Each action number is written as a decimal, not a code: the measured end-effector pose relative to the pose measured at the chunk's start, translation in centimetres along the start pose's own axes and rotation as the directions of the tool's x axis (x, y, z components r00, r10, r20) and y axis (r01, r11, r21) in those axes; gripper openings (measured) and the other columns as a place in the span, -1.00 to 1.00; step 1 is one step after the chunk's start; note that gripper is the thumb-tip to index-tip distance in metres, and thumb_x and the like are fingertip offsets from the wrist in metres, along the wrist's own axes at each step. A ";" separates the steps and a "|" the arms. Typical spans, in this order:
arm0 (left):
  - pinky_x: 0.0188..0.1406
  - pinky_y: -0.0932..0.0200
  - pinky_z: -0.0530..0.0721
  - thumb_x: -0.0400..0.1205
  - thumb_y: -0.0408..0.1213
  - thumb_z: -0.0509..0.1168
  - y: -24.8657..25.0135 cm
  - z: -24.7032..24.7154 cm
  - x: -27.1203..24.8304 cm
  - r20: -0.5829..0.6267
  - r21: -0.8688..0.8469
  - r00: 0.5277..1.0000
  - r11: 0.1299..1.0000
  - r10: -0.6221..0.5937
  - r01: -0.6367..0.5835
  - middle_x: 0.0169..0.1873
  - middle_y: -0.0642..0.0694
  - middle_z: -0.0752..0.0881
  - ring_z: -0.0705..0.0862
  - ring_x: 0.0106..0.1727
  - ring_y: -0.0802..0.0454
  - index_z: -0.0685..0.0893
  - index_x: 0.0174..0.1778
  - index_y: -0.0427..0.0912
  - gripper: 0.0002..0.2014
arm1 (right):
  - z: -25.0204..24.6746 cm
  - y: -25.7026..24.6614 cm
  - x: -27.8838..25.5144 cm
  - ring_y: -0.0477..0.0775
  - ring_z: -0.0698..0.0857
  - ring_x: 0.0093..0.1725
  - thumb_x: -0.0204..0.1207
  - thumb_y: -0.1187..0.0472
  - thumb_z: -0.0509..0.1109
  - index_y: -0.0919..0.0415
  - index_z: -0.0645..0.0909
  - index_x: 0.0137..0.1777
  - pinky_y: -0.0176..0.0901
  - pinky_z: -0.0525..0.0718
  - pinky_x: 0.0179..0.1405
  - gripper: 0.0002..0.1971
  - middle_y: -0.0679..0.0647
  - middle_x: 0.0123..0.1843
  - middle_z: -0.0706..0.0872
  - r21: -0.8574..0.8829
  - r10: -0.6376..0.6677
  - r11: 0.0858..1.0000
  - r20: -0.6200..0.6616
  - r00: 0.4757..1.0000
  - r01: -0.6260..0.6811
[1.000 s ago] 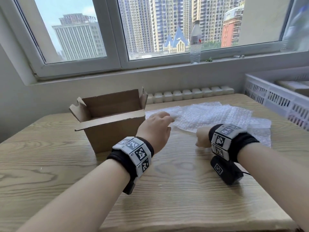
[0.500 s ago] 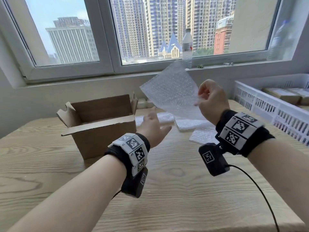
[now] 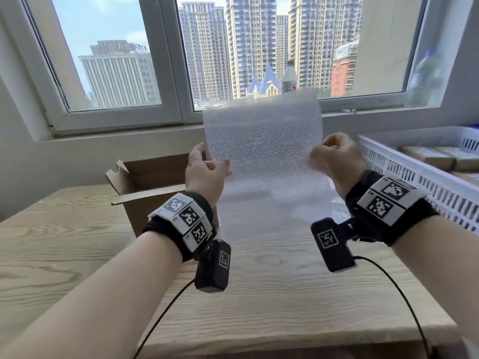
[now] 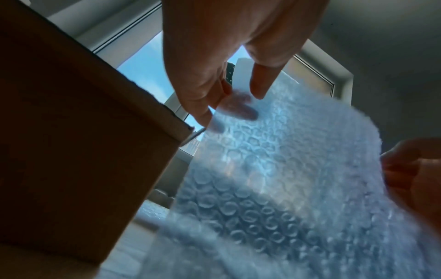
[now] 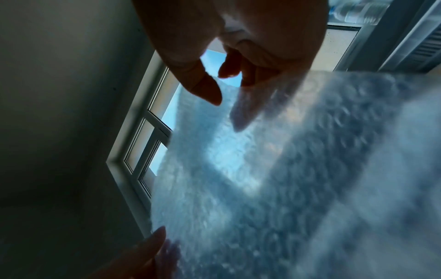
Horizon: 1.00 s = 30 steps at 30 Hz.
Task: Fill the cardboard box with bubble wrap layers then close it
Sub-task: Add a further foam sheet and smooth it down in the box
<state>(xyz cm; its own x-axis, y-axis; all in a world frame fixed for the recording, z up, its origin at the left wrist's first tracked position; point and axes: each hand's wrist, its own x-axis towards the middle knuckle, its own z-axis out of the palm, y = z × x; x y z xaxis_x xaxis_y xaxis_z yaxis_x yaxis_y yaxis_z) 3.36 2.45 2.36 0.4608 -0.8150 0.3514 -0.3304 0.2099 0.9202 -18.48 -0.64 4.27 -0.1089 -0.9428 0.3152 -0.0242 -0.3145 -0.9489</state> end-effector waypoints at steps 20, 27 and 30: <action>-0.09 0.34 0.61 0.57 -0.21 0.41 -0.6 -7.4 -1.4 0.022 0.116 0.992 0.986 0.121 -0.123 -0.27 0.13 0.64 0.61 -0.22 0.20 0.68 -0.11 -0.04 -0.95 | 2.4 -1.2 -3.0 -0.11 0.62 -0.20 0.47 0.21 0.48 0.28 0.69 0.07 -0.34 0.62 -0.21 -0.78 0.04 -0.08 0.71 -0.381 0.000 0.918 0.272 0.962 0.108; 0.32 -0.17 0.61 0.38 -0.06 0.53 0.0 -8.6 -2.6 0.242 -0.022 0.965 0.994 -0.101 0.110 0.18 -0.18 0.68 0.67 0.24 -0.12 0.54 0.22 -0.21 -0.43 | 3.9 -1.3 -2.6 0.05 0.60 -0.09 0.62 0.21 0.29 0.06 0.48 -0.20 0.07 0.63 0.18 -0.85 0.04 -0.09 0.57 -0.047 0.038 0.999 0.256 0.966 -0.027; 0.31 -0.29 0.60 0.53 -0.41 0.42 -0.4 -8.7 -2.8 0.259 -0.054 0.959 0.990 -0.113 0.132 0.16 -0.28 0.69 0.68 0.24 -0.27 0.57 0.13 -0.20 -0.72 | 4.1 -1.7 -3.1 0.20 0.64 0.03 0.62 0.17 0.29 0.16 0.49 -0.03 0.30 0.66 0.20 -0.93 0.19 0.11 0.54 0.026 0.096 0.994 0.291 0.952 -0.108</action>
<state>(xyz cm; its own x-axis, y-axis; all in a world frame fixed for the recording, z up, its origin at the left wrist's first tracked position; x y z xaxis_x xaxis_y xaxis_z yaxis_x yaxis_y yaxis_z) 9.34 9.34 2.53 0.2666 -0.9453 0.1881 -0.2222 0.1296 0.9664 -14.04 2.33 4.99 0.1836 -0.9599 0.2121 0.0136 -0.2132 -0.9769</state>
